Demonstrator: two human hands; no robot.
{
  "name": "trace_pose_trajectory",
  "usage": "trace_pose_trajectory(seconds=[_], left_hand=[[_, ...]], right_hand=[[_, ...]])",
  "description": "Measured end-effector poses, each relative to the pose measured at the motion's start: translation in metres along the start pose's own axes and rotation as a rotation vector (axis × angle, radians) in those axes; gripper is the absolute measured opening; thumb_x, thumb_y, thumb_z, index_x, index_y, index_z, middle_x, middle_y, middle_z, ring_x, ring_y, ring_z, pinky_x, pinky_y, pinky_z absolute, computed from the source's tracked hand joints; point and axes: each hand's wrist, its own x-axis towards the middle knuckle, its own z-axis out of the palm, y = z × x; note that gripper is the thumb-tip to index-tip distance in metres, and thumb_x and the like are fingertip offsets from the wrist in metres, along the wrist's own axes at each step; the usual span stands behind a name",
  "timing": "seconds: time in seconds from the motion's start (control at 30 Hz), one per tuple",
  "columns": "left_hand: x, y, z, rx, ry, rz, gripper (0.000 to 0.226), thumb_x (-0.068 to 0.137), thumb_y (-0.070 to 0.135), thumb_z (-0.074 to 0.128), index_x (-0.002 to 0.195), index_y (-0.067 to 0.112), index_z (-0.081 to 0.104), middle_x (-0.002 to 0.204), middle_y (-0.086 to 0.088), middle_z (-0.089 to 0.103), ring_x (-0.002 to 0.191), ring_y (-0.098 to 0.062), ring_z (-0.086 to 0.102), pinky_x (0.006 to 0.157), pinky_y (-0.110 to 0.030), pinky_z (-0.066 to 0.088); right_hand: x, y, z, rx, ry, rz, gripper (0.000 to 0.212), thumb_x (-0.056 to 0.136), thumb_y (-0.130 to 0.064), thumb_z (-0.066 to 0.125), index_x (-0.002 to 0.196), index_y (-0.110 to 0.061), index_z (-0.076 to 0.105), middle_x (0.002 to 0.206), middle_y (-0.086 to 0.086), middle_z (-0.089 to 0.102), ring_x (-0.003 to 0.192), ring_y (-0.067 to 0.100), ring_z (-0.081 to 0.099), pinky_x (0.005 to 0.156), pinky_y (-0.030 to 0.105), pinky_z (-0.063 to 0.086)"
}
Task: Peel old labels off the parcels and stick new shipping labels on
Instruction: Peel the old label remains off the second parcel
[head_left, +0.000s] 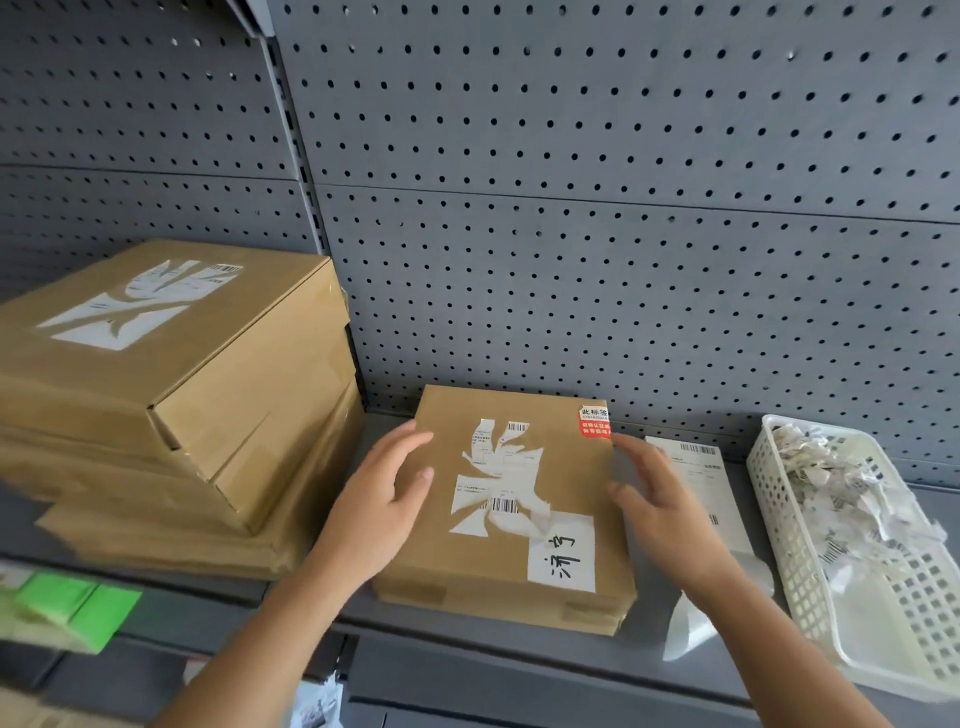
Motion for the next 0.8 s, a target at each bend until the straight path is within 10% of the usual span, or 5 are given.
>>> trace_pose_trajectory(seconds=[0.57,0.8], left_hand=[[0.043,-0.008,0.008,0.175,-0.207,0.123,0.048,0.106,0.036,0.047,0.151,0.047,0.036,0.161,0.033,0.014,0.149,0.010,-0.002,0.121,-0.029,0.013],[0.045,-0.010,0.013,0.157,-0.245,0.143,0.043,0.108,0.034,0.039,0.149,0.046,0.038,0.161,0.031,0.009,0.148,0.010,-0.013,0.117,-0.020,0.004]], right_hand=[[0.041,-0.021,0.030,-0.290,-0.058,-0.155,0.042,0.096,-0.007,0.054,0.134,-0.025,0.055,0.137,-0.017,0.041,0.113,-0.018,0.039,0.088,-0.006,0.024],[0.052,-0.027,0.055,-0.471,-0.045,-0.209,0.040,0.091,-0.005,0.052,0.128,-0.017,0.060,0.127,-0.009,0.051,0.119,0.012,0.045,0.099,0.020,0.034]])
